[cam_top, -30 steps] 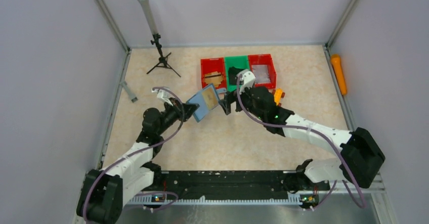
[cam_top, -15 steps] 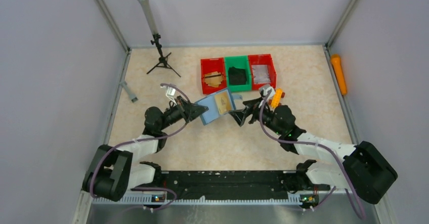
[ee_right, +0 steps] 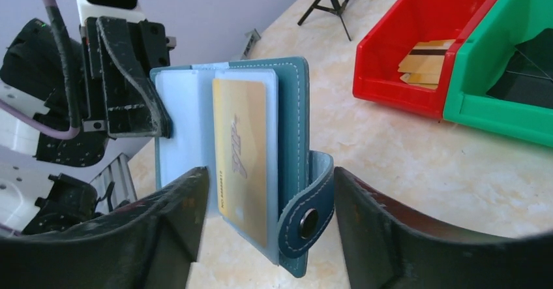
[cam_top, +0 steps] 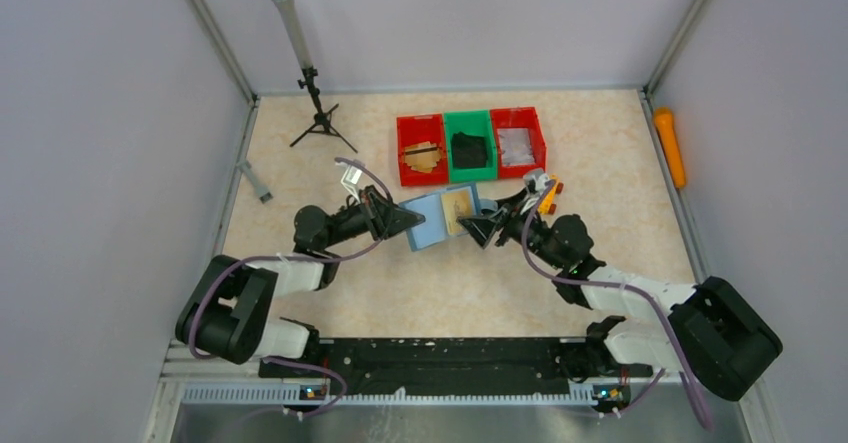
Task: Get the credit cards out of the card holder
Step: Remove the credit card from the card holder.
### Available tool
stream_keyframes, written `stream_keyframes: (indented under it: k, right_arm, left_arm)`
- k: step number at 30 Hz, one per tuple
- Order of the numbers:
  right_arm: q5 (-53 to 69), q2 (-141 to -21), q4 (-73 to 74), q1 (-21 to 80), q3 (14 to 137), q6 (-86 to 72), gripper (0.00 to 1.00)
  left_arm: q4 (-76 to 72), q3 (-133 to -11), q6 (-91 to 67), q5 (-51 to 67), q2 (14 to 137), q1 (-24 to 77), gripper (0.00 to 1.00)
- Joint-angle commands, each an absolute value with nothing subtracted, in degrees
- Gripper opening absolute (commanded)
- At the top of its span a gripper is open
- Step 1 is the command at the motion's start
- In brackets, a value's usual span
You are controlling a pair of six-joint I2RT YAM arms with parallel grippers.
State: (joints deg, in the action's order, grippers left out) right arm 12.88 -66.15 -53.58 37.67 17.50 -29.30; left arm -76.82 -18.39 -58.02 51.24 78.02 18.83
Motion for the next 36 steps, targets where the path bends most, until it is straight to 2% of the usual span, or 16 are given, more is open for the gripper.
stream_keyframes:
  k: [1,9,12,13,15,16,19,22,26,32,36]
  right_arm:
    - [15.4,-65.5,-61.1,36.7,16.3,-32.3,0.63]
    - [20.5,-67.4,-63.4,36.6,16.6,-32.9,0.19]
    - [21.7,-68.4,-63.4,36.6,17.3,-33.2,0.03]
    - [21.9,-68.7,-63.2,36.6,17.4,-33.2,0.0]
    - [21.7,-69.1,-62.3,36.6,17.9,-33.3,0.0]
    - [21.3,-69.3,-61.9,36.6,17.9,-33.2,0.0]
    - [18.7,-69.6,-59.7,36.6,18.3,-33.0,0.0]
    - [16.3,-71.1,-57.3,36.6,19.1,-33.1,0.0]
    - [12.9,-75.1,-56.8,36.6,20.2,-35.1,0.0]
    - [10.5,-77.8,-58.4,36.6,20.0,-37.2,0.0]
    - [12.8,-78.4,-60.3,36.6,19.9,-38.0,0.0]
  left_arm:
    - [-80.7,-21.6,-58.2,53.2,78.7,19.7,0.0]
    - [-73.8,-22.0,-54.6,51.8,77.1,19.9,0.0]
    - [-60.5,-23.0,-47.3,47.6,73.5,19.7,0.12]
    - [-54.7,-23.7,-44.5,45.5,71.7,19.8,0.13]
    - [-45.3,-24.3,-39.8,40.8,68.2,19.8,0.14]
    - [-42.1,-24.3,-37.9,38.0,66.6,19.9,0.17]
    - [-26.9,-25.7,-33.4,23.6,61.7,19.9,0.4]
    - [-14.3,-28.1,-30.0,9.3,58.0,20.0,0.52]
    - [-15.3,-27.4,-29.3,11.6,55.4,20.1,0.53]
    - [-26.5,-23.8,-30.0,22.6,52.7,21.1,0.34]
    - [-32.4,-22.8,-29.9,27.2,54.0,24.0,0.33]
